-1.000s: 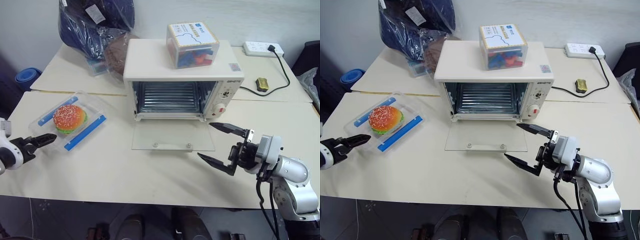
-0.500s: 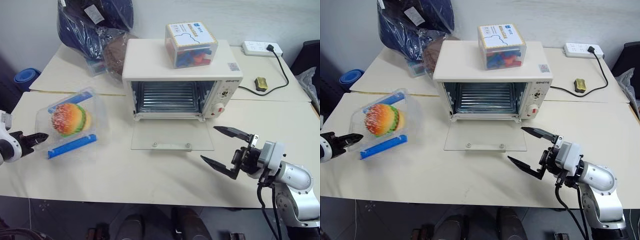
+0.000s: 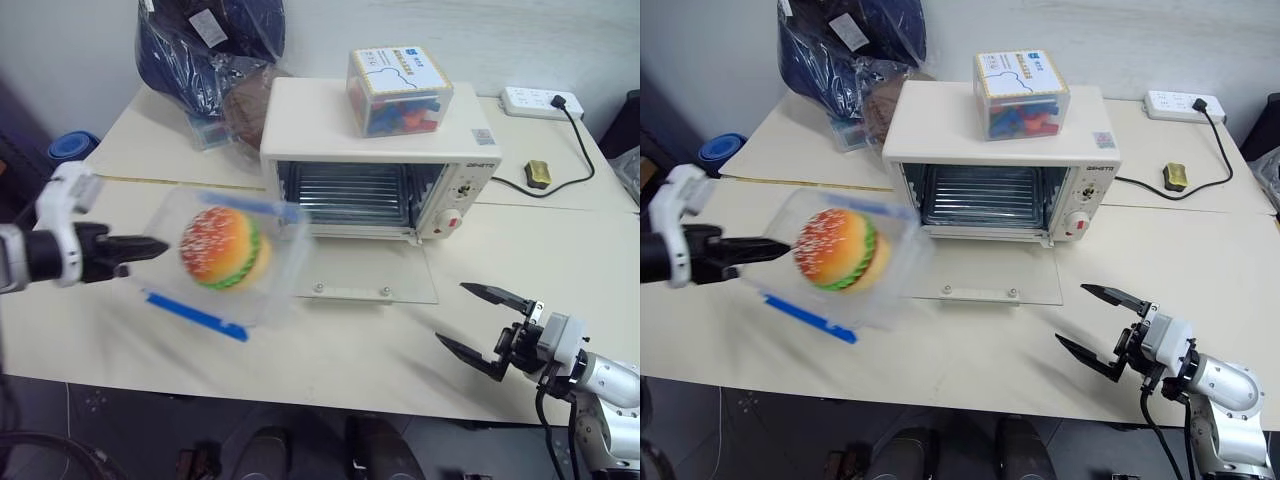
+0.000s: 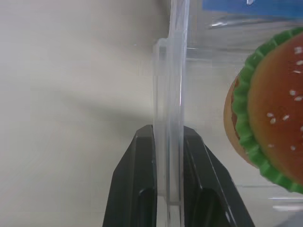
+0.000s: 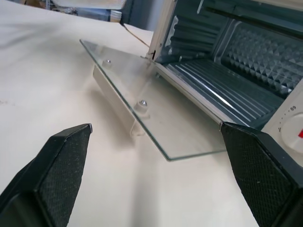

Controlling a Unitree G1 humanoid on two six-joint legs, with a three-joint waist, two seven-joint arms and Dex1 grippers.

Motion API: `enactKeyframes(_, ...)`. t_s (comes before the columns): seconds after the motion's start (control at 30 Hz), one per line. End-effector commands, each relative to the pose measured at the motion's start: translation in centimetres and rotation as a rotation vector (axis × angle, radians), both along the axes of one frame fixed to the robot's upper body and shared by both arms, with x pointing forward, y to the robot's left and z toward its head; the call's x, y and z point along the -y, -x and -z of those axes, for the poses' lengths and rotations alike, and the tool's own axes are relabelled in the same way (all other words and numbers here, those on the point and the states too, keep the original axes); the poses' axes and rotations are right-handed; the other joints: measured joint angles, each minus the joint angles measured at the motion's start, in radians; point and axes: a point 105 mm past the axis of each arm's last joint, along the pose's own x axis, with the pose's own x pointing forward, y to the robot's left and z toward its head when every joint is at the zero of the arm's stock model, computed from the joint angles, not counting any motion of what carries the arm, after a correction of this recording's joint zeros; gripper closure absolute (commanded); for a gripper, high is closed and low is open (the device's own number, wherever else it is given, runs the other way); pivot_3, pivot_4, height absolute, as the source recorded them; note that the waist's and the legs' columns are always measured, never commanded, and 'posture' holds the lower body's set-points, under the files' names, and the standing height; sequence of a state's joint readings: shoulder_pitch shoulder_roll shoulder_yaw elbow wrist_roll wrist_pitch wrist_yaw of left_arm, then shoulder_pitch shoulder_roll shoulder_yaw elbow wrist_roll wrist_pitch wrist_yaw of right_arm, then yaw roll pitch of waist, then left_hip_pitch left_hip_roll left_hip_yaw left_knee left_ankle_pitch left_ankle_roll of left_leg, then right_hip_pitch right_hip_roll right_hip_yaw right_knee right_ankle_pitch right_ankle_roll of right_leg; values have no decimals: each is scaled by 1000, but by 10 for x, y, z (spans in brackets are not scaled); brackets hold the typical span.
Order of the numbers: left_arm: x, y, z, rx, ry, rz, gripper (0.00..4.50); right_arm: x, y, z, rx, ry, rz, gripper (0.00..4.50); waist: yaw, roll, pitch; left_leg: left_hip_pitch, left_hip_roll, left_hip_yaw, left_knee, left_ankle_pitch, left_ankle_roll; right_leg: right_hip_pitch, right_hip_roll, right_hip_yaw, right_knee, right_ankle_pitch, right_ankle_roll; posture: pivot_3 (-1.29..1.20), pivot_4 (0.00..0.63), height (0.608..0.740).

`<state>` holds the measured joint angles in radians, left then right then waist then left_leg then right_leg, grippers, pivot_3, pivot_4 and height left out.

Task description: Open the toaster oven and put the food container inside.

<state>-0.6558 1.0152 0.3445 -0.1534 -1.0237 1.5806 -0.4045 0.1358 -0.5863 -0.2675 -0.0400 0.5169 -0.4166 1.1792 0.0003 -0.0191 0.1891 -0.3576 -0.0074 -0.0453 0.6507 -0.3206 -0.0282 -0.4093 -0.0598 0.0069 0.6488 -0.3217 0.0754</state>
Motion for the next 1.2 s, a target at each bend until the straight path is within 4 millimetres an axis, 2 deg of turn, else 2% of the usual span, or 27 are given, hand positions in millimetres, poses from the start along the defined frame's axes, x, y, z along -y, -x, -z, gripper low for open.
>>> enactKeyframes(0.03, 34, -10, -6, 37, -14, 76, 4245, 6, 8, -5, 47, 0, 37, 0, -3, 0, 0, 0, 0, 0, 0, 0, 0, 0, 0, 0, 0, 0, 0, 0, 150, 740)
enactKeyframes(0.2, 74, -32, 8, 38, 0, 85, 4245, 2, 15, -5, 64, -25, 71, 0, -10, 0, 0, 0, 0, 3, 1, 2, -3, -1, 1, 2, 1, 0, 1, 0, 150, 740)
enactKeyframes(0.4, 93, -48, 16, 36, 23, 20, 4245, -9, 21, -10, 85, -49, 100, 0, -9, 0, 0, 1, 0, 3, 3, 3, -5, -1, 1, 2, 4, 0, 1, 0, 150, 740)
enactKeyframes(0.47, 97, -50, 17, 37, 28, 18, 3528, -9, 22, -10, 84, -56, 115, 0, -7, 0, 0, 1, 0, 3, 3, 3, -5, -1, 2, 2, 4, 0, 1, 0, 150, 740)
enactKeyframes(0.53, 100, -50, 18, 35, 35, 27, 3066, -9, 22, -10, 81, -62, 127, 0, -3, 0, 0, 1, 0, 3, 3, 3, -6, -1, 1, 2, 4, 0, 1, 0, 150, 740)
enactKeyframes(0.7, 99, -52, -9, 105, 173, 39, 1497, -9, 18, -17, 37, -130, 157, 0, -2, 0, 0, 1, 0, 2, 4, 3, -6, -1, 1, 1, 4, 0, 1, 0, 150, 740)
enactKeyframes(0.73, 98, -48, -17, 133, 207, 70, 1497, -12, 19, -20, 19, -134, 136, 0, -4, 0, 0, 1, 0, 3, 4, 3, -6, -1, 1, 2, 4, 0, 1, 0, 150, 740)
enactKeyframes(0.83, 85, -38, -22, 158, 202, 124, 1497, -21, 23, -24, -45, -120, 53, 0, -11, 0, 0, 2, 0, 5, 3, 4, -7, -1, 2, 2, 5, 0, 1, 0, 150, 740)
enactKeyframes(0.93, 59, -19, -23, 258, 130, 249, 2161, -34, 35, -15, -205, -41, -70, 675, -25, 0, 0, 4, 1, 5, 1, 4, -9, -1, 4, 4, 5, -1, 0, 0, 150, 740)
enactKeyframes(1.0, 48, 2, -8, 309, 30, 431, 2745, -45, 42, -5, -275, 42, -137, 1323, -30, 0, 0, 4, 2, 4, -1, 5, -10, -1, 4, 3, 4, -2, -1, 0, 150, 740)
enactKeyframes(1.07, 39, 14, 16, 259, -23, 532, 3367, -56, 44, 4, -326, 91, -177, 2008, -25, 0, 0, 5, 3, 4, -2, 5, -10, 0, 4, 3, 3, -2, -3, 0, 150, 740)
enactKeyframes(1.17, 42, 23, 44, 267, -80, 647, 4372, -71, 35, 8, -324, 115, -185, 3125, -13, 0, 0, 5, 2, 2, -1, 5, -8, 2, 2, 2, 3, -3, -3, 0, 150, 740)
enactKeyframes(1.2, 49, 26, 53, 295, -87, 695, 4500, -77, 28, 8, -309, 114, -178, 3445, -5, 0, 0, 5, 1, 3, 0, 4, -6, 2, 2, 2, 3, -3, -3, 0, 150, 740)
